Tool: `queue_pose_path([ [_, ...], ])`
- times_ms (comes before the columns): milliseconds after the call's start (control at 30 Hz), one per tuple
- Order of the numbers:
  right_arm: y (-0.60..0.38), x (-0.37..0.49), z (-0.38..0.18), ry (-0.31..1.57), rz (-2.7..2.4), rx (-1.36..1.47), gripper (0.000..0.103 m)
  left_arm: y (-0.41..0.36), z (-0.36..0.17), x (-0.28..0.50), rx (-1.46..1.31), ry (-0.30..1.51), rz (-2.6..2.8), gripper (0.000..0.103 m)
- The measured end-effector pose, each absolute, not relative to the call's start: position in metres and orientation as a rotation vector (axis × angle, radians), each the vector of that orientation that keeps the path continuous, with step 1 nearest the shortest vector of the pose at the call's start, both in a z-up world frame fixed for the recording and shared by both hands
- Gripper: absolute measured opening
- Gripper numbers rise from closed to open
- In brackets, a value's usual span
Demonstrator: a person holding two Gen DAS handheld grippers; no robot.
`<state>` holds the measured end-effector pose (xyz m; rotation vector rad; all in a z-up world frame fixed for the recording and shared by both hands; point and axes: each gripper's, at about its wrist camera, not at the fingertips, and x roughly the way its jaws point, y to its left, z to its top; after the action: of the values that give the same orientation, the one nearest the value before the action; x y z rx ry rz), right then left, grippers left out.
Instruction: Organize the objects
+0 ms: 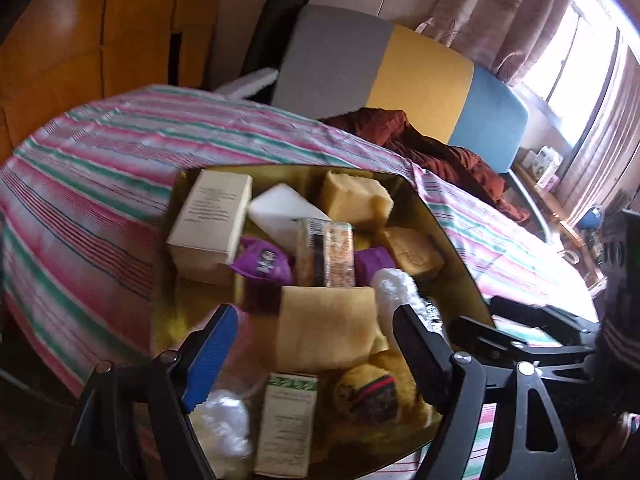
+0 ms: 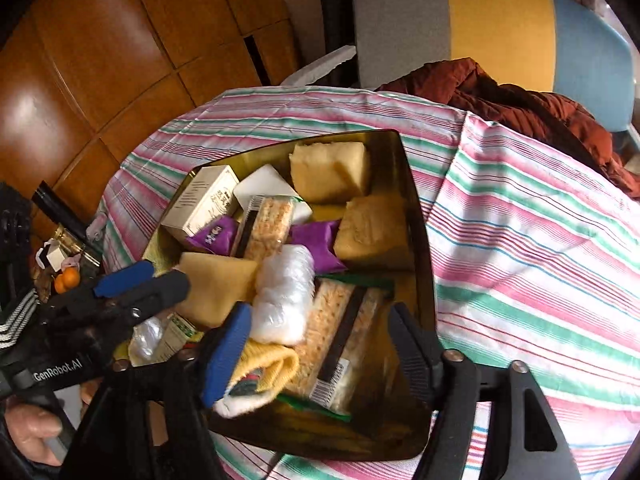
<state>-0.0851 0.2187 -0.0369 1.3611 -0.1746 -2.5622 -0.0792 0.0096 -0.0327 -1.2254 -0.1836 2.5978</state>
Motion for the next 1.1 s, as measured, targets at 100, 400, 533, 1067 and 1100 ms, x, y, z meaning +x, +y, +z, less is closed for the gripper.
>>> queue_pose_path([
  [100, 0.219, -0.077, -0.036, -0.144, -2.610, 1.346, 0.094, 0.009, -0.026, -0.070, -1.191, -0.111, 2.666, 0.081],
  [400, 0.214, -0.058, -0.033, 0.004, -2.758, 1.305, 0.103, 0.015, -0.008, -0.048, -1.097, -0.015, 2.814, 0.081],
  [533, 0.215, -0.053, -0.034, 0.019, -2.776, 1.301, 0.103, 0.023, -0.006, -0.039, -1.091, 0.006, 2.819, 0.081],
  [1067, 0.227, -0.021, -0.025, 0.008, -2.995, 1.163, 0.103, 0.033, -0.003, -0.020, -1.101, 0.043, 2.933, 0.079],
  [1100, 0.227, -0.019, -0.023, 0.009, -3.009, 1.147, 0.103, 0.034, -0.003, -0.018, -1.080, 0.050, 2.940, 0.078],
])
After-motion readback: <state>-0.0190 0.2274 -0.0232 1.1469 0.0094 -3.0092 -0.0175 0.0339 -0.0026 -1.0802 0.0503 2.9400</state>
